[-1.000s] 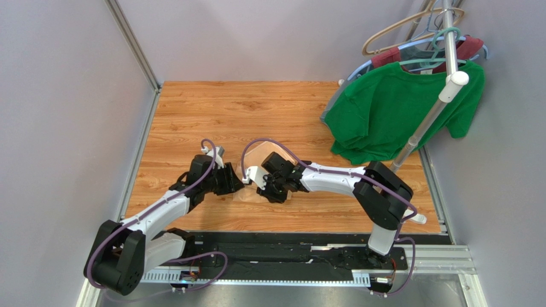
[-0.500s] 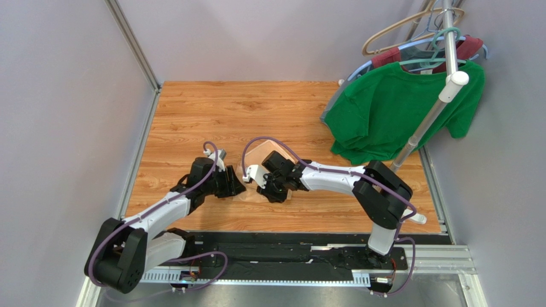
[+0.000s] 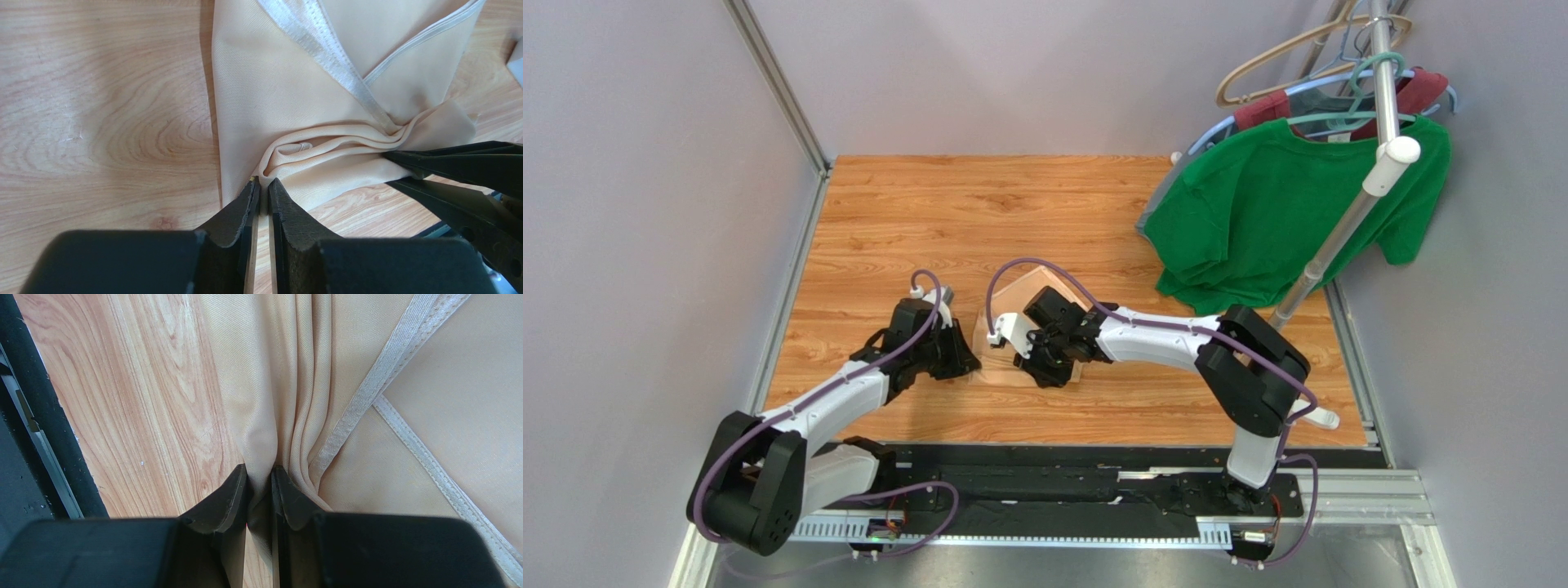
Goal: Fold the napkin, place the utensils inside, and roll it up
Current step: Roll the napkin with the utensil
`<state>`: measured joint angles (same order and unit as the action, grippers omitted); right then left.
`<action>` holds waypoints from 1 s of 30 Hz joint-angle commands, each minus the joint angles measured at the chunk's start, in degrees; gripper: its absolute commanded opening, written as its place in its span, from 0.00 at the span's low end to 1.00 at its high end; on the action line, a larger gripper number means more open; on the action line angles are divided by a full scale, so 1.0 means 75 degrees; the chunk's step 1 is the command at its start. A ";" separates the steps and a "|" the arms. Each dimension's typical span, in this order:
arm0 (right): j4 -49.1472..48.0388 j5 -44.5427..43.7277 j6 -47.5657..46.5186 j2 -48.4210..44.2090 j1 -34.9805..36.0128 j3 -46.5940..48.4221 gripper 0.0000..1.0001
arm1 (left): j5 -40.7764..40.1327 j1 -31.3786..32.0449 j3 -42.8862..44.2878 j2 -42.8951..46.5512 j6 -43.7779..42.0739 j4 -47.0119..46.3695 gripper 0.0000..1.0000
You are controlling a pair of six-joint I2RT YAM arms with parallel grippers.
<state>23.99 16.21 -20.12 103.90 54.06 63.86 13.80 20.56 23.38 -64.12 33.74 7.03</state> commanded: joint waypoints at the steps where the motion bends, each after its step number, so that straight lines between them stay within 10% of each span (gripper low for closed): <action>1: 0.0774 0.0007 0.0163 0.0573 -0.0072 -0.0217 0.00 | -0.0153 -0.0034 0.0410 -0.0321 0.0013 0.0398 0.17; 6: 0.0903 0.0229 0.0140 0.0573 -0.0118 -0.0182 0.00 | -0.0316 -0.0034 0.0797 -0.0545 0.0084 0.0996 0.18; 15: 0.1407 0.1165 0.0011 0.0830 -0.0341 0.0110 0.00 | -0.0680 -0.0034 0.1289 -0.0113 -0.0653 0.1477 0.73; 30: 0.2121 0.3638 -0.0165 0.1545 -0.1735 0.0720 0.00 | 0.1697 0.0329 0.0095 0.0289 -0.1662 -0.2622 0.74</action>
<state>33.63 40.12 -19.88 111.22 43.20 70.17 17.89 21.43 25.85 -60.23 24.58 -0.25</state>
